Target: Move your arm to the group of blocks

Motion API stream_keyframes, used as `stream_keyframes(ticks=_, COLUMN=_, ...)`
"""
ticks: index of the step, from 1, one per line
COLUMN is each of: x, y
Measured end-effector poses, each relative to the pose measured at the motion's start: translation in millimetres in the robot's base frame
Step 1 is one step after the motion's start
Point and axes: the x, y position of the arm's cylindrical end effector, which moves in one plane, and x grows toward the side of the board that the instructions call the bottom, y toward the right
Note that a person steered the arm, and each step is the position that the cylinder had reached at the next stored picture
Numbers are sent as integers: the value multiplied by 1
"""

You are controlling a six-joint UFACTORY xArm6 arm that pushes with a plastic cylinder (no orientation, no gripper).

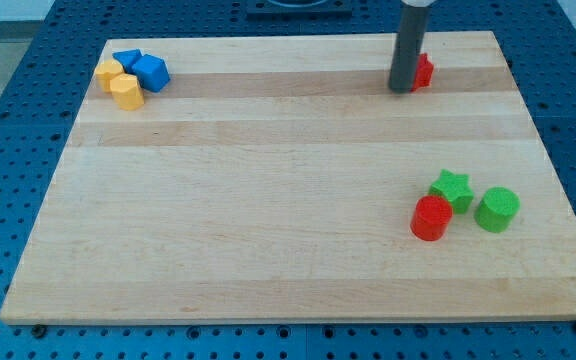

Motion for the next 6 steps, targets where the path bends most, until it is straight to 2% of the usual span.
stream_keyframes(ticks=1, x=-25, y=27)
stream_keyframes(ticks=2, x=24, y=-53)
stream_keyframes(ticks=4, x=27, y=-365)
stream_keyframes(ticks=5, x=59, y=-369)
stream_keyframes(ticks=6, x=62, y=-447)
